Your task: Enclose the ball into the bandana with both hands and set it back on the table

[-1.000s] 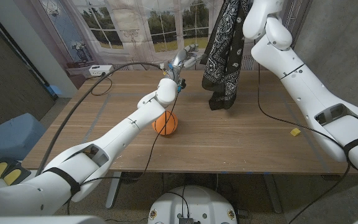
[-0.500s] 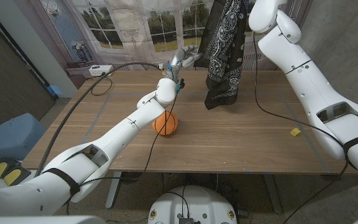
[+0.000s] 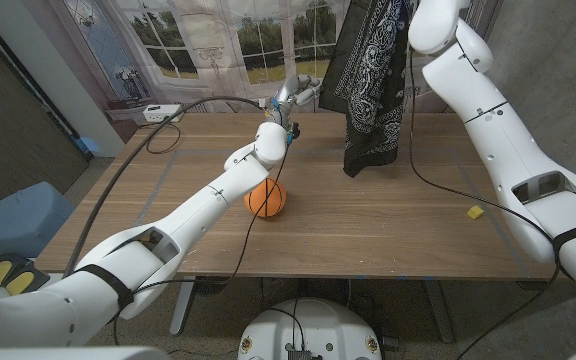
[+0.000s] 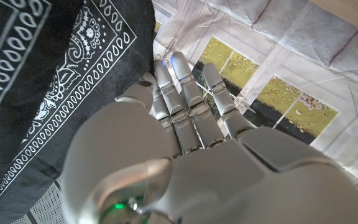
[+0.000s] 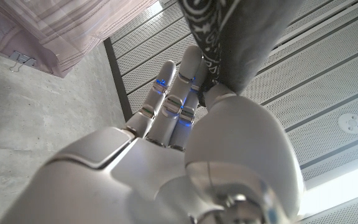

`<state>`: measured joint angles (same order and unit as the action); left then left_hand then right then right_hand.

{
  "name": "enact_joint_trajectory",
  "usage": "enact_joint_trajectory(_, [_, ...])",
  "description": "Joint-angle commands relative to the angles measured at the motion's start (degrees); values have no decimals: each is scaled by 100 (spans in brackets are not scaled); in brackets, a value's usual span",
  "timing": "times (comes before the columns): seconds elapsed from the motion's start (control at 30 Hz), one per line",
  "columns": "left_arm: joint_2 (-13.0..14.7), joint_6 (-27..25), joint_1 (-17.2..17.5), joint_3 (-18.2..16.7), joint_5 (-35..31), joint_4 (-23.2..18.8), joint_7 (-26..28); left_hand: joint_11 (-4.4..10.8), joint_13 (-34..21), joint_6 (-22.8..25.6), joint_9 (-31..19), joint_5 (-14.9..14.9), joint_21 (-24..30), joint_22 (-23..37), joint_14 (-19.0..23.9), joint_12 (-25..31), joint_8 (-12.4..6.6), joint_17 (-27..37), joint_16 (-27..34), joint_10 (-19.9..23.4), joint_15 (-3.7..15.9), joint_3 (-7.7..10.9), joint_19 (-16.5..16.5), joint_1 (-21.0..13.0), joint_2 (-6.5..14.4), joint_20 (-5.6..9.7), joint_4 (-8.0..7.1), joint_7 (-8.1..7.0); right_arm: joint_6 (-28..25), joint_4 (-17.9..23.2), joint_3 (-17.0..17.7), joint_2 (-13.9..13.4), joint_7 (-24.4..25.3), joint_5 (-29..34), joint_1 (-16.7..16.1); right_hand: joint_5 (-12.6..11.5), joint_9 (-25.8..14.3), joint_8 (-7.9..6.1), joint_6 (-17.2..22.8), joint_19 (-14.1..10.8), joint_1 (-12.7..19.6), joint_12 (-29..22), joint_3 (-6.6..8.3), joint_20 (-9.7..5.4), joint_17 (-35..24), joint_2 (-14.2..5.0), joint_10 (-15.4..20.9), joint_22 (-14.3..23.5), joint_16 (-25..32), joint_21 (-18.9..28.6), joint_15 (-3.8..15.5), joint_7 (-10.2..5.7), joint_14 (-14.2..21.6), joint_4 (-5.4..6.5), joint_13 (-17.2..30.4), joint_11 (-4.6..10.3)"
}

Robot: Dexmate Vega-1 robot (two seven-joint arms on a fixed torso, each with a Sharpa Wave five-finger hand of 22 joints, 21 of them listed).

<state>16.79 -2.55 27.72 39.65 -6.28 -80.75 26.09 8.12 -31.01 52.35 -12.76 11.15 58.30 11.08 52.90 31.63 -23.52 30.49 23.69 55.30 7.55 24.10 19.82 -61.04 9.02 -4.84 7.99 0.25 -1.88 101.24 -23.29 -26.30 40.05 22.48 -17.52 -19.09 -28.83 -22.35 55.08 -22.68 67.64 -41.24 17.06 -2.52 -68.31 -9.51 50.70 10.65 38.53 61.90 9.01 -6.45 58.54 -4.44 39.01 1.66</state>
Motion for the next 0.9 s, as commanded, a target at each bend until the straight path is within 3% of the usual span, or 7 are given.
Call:
enact_joint_trajectory(0.03, [9,-396,109,-32,-191,-427,363,190,-1046,-412,-1188,379,169,20,-100,583,-634,311,-141,-378,391,104,-31,13,182,13,-329,-94,114,58,204,-79,37,-103,-194,-28,-16,7,82,11,-8,-1,19,-91,-21,-28,694,7,-41,42,407,34,5,-27,48,695])
enact_joint_trajectory(0.1, [148,-256,87,-25,-193,-528,212,236,-1856,-818,-1978,664,254,13,-195,964,-1132,653,-236,-706,431,129,-175,74,184,32,-569,-57,28,56,242,-85,11,-132,-218,-29,-15,11,83,11,-10,9,17,-95,-21,-29,697,6,-41,49,408,37,10,-27,38,697])
enact_joint_trajectory(0.17, [128,-129,208,-96,-239,-667,453,323,-2650,-1392,-2790,945,339,0,-288,1327,-1564,1034,-310,-1027,441,168,-277,105,168,45,-826,-100,-152,-20,220,-68,150,52,-192,-31,-14,13,94,13,-12,15,16,-94,-20,-29,705,5,-46,56,407,29,7,-26,31,693])
enact_joint_trajectory(0.27, [146,-38,331,-161,-417,-884,767,337,-3199,-1840,-3438,1127,390,-1,-404,1563,-1881,1358,-372,-1329,437,200,-387,111,194,59,-1035,-157,-300,-111,265,-33,160,-30,-195,-33,-17,18,95,15,-19,25,13,-95,-38,-27,715,3,-41,66,405,29,8,-23,18,694])
enact_joint_trajectory(0.53, [360,-8,587,-380,-844,-1565,1112,320,-3303,-2027,-3797,1219,409,-10,-460,1648,-2064,1557,-396,-1349,459,217,-423,120,191,80,-1169,-171,-774,20,429,-69,-210,-553,-311,-38,-41,31,77,41,-28,30,11,-95,-35,-34,699,-1,-57,85,406,22,2,-18,50,691])
enact_joint_trajectory(0.73, [367,-227,680,-696,-1073,-1793,1491,366,-3345,-2086,-4036,1287,420,-20,-468,1694,-2205,1692,-416,-1364,480,238,-422,107,179,90,-1243,-194,-1121,153,586,-210,-627,-1009,-338,-40,-41,47,74,59,-22,39,12,-84,-27,-34,684,-3,-72,101,408,30,-4,-25,69,677])
enact_joint_trajectory(0.9, [380,-369,654,-968,-1043,-1956,1595,378,-3312,-2075,-4046,1313,435,-21,-447,1689,-2221,1745,-423,-1357,494,248,-396,95,171,110,-1264,-182,-1480,121,701,-273,-620,-1202,-307,-37,-41,65,62,64,-28,58,9,-84,-20,-40,662,-3,-85,116,408,29,-12,-19,70,683])
